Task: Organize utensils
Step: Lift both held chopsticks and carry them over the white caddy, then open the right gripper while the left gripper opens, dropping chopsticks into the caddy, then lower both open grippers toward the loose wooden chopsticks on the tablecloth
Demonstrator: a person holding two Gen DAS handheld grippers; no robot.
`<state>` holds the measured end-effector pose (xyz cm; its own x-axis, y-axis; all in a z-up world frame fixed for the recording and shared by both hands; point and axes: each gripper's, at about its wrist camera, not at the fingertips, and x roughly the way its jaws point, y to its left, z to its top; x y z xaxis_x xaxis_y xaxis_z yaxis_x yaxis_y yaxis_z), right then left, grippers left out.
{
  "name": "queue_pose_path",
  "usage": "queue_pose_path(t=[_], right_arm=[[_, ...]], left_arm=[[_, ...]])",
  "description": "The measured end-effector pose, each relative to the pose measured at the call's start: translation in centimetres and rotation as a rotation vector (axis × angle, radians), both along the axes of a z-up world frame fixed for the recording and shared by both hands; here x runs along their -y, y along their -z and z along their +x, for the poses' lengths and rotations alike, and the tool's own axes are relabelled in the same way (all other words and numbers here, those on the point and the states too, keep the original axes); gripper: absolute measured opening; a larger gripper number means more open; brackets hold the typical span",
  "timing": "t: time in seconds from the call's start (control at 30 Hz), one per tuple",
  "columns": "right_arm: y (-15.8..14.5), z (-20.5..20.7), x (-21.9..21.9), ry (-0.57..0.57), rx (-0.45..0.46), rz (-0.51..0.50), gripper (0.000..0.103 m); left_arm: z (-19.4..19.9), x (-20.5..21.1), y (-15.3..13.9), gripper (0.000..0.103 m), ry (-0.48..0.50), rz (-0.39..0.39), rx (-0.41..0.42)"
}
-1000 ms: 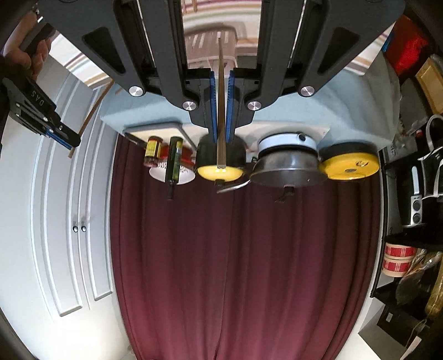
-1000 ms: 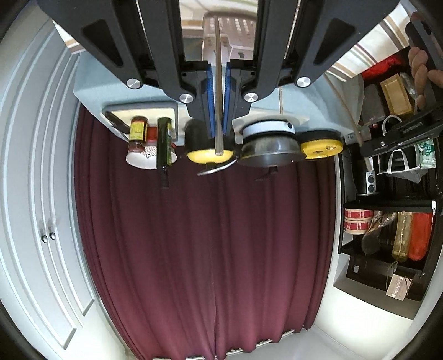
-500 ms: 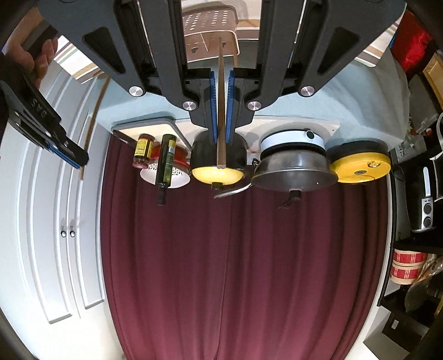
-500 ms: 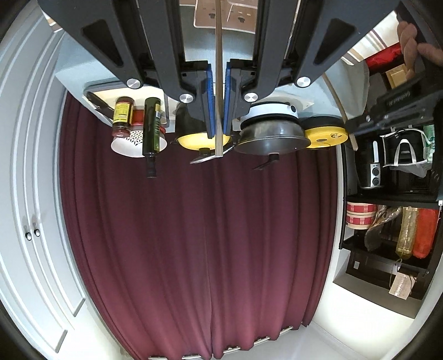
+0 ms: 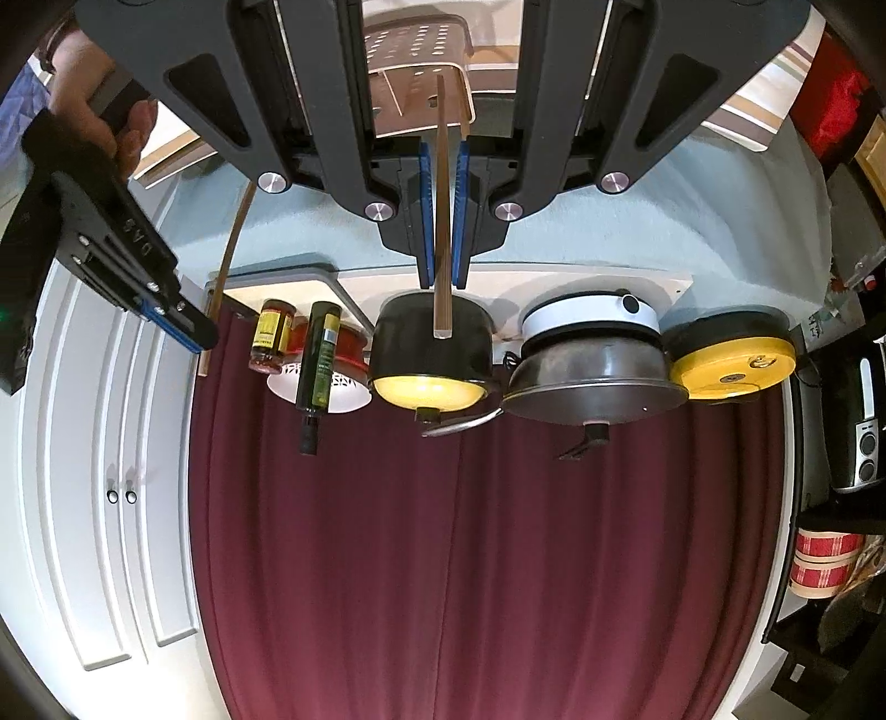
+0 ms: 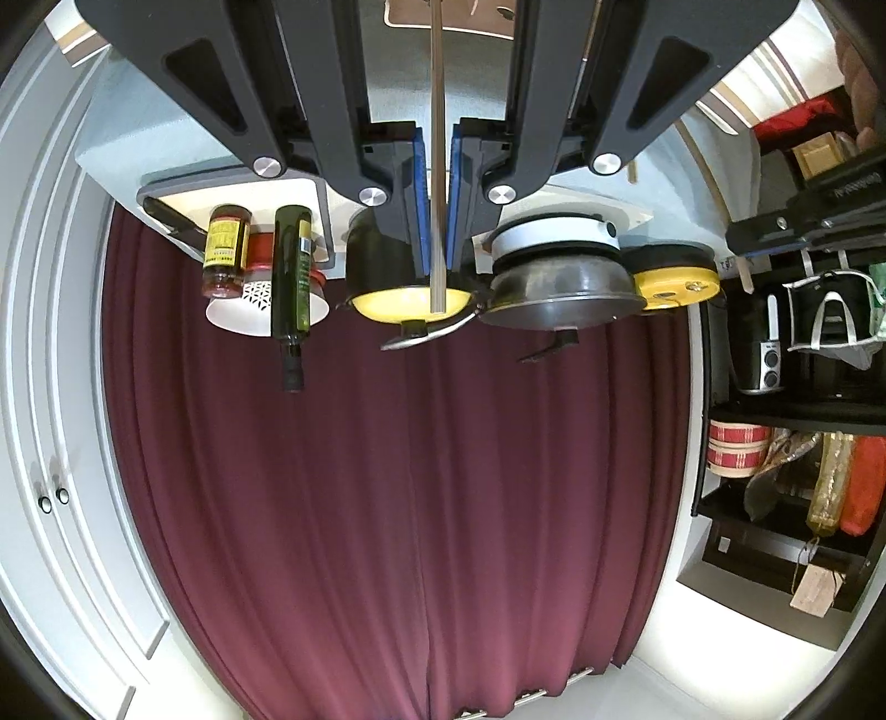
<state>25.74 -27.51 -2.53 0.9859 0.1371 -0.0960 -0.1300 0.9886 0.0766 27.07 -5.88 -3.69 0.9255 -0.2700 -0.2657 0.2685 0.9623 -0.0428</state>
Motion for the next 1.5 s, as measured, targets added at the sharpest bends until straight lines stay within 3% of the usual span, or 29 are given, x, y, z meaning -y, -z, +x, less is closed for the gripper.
queue_pose_path(t=[0.37,0.47,0.5,0.53,0.73,1.1,1.5], right_arm=[[2.8,1.5,0.8,0.007,-0.085,0.03,0.01],[2.9,1.2,1.0,0.006,-0.085,0.046,0.031],[2.7,0.8,1.1,0.008,-0.08,0.05,0.033],[2.5,0.4,1.1,0.008,-0.079,0.05,0.034],[1.7,-2.8,1.5,0.01,-0.087,0.034,0.035],[4.6,-11.4,1.7,0.005,-0.181,0.009,0.035],[12.0,-18.6,1.2,0.012,-0.345,-0.018,0.035]], left_arm=[[0.9,1.0,1.6,0.008,0.009,0.026,-0.027],[0.6,1.0,1.7,0.021,0.01,0.034,-0.024],[0.5,0.9,1.7,0.03,0.009,0.031,-0.023],[0.3,0.8,1.7,0.037,0.007,0.026,-0.022],[-2.1,-0.1,2.0,0.047,-0.002,0.01,-0.026],[-8.6,-1.3,5.7,0.047,-0.015,0.044,-0.084],[-15.0,-2.2,12.3,0.047,-0.008,0.094,-0.176]])
